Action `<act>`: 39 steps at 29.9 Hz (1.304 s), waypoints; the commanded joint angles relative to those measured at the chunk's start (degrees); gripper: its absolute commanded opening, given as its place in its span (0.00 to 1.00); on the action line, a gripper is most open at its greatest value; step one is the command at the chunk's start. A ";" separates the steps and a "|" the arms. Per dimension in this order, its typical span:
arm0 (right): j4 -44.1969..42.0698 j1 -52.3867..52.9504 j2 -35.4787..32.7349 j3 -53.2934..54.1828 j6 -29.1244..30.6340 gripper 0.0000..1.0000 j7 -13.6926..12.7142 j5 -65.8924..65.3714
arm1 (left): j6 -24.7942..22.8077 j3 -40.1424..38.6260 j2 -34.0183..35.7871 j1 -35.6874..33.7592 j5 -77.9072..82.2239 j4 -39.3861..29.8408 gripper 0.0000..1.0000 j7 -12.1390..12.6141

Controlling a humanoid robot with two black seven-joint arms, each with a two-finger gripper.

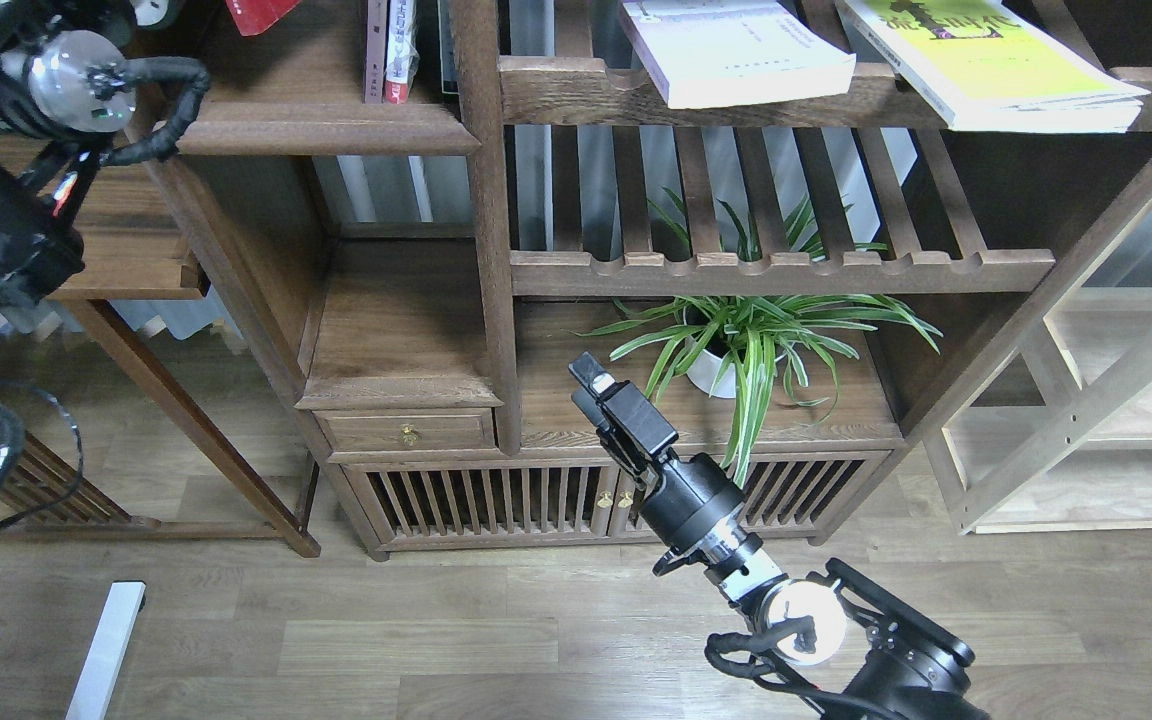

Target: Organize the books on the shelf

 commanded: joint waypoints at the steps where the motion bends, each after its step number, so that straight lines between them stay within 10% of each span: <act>1: -0.01 0.00 0.08 -0.02 0.00 0.84 0.00 0.00 | 0.00 0.76 -1.46 -1.18 -0.01 2.48 0.00 -0.45; 15: 0.34 -0.08 -0.01 -0.02 0.00 0.84 0.00 0.00 | 0.35 6.91 -3.22 -1.53 -0.01 3.54 0.00 -7.21; 39: 0.43 -0.87 -0.80 -0.20 0.00 0.84 0.00 0.09 | 0.27 10.34 -2.25 -0.22 -0.09 4.15 0.10 -11.69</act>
